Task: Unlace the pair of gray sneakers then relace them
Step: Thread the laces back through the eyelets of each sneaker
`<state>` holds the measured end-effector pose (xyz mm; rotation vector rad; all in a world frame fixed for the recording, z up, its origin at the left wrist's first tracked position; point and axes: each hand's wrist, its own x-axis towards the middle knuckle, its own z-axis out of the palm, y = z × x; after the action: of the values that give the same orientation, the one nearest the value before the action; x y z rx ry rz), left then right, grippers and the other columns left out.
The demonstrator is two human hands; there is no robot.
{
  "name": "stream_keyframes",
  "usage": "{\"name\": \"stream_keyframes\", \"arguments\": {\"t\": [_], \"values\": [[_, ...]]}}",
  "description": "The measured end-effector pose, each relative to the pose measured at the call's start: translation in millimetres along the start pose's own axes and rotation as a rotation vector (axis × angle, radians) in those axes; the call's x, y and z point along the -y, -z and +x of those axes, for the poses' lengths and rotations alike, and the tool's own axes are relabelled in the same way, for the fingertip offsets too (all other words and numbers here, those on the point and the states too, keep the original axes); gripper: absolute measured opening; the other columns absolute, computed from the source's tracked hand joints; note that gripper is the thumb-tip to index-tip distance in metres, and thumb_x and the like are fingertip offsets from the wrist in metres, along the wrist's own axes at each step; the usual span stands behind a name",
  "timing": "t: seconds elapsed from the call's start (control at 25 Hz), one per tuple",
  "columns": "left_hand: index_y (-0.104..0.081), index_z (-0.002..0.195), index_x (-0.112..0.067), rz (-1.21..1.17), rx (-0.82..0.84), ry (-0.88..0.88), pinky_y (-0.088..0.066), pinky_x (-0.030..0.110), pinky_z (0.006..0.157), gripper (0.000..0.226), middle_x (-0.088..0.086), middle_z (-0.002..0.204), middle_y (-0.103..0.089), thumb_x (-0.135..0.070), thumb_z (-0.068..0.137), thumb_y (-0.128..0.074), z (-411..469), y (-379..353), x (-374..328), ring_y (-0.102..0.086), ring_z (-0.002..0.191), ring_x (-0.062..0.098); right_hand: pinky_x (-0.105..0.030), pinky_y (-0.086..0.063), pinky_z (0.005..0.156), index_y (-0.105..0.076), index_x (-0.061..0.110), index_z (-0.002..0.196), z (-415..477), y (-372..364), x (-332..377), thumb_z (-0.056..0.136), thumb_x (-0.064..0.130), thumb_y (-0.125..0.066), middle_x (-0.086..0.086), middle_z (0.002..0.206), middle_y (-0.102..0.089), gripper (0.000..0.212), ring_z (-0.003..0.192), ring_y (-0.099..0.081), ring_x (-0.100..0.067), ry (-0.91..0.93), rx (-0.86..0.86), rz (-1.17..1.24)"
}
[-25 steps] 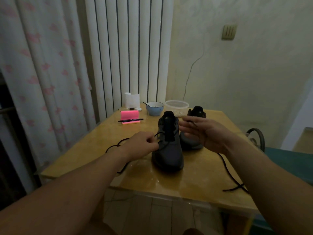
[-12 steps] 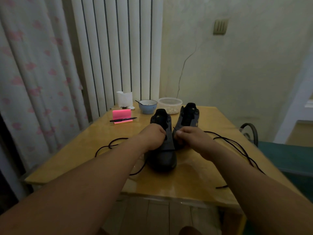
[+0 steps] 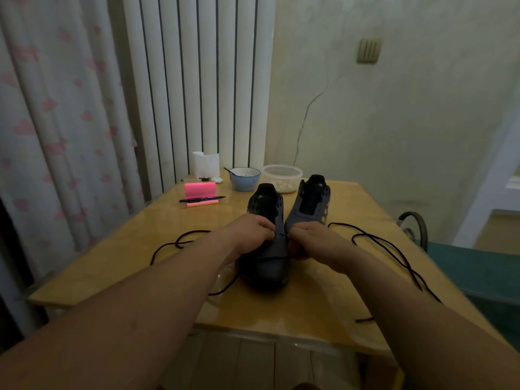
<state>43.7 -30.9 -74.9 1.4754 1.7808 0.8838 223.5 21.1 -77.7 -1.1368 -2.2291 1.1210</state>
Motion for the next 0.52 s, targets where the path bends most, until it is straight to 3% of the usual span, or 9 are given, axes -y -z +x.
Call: {"name": "stream_keyframes", "arguments": {"t": [0.12,0.32,0.44,0.52], "values": [[-0.072,0.124,-0.018,-0.010,0.002,-0.010,-0.044,0.020,0.070,0.025,-0.006,0.103,-0.062,-0.012,0.105,-0.058,-0.2,0.1,1.3,-0.057,0.092,0.006,-0.036,-0.051,0.074,-0.057,0.018,0.074,-2.1,1.4,5.9,0.109,0.019,-0.045,0.000,0.078,-0.061,0.037,0.073,-0.058,-0.018,-0.007,0.016,-0.016],[-0.070,0.125,-0.028,0.018,0.016,-0.038,-0.051,0.038,0.101,0.026,0.001,0.127,-0.063,-0.017,0.106,-0.058,-0.3,0.1,6.7,-0.058,0.118,0.021,-0.042,-0.061,0.079,-0.065,0.008,0.089,8.2,6.6,22.1,0.109,0.024,-0.045,-0.012,0.090,-0.070,0.032,0.080,-0.070,-0.027,-0.086,0.017,-0.069],[-0.070,0.125,-0.029,0.002,0.013,-0.057,-0.050,0.035,0.096,0.026,0.000,0.122,-0.064,-0.016,0.106,-0.058,0.7,-0.1,9.5,-0.059,0.117,0.021,-0.046,-0.060,0.083,-0.064,0.009,0.087,12.8,2.3,24.0,0.109,0.022,-0.046,-0.011,0.086,-0.067,0.032,0.081,-0.068,-0.028,-0.083,0.015,-0.143],[-0.071,0.122,-0.029,-0.010,0.005,-0.068,-0.049,0.032,0.091,0.024,-0.001,0.118,-0.065,-0.016,0.106,-0.058,3.1,-1.3,11.1,-0.060,0.114,0.020,-0.042,-0.053,0.073,-0.059,0.011,0.079,10.2,-8.3,15.2,0.107,0.018,-0.046,-0.007,0.080,-0.060,0.031,0.074,-0.059,-0.022,-0.026,-0.097,-0.180]]}}
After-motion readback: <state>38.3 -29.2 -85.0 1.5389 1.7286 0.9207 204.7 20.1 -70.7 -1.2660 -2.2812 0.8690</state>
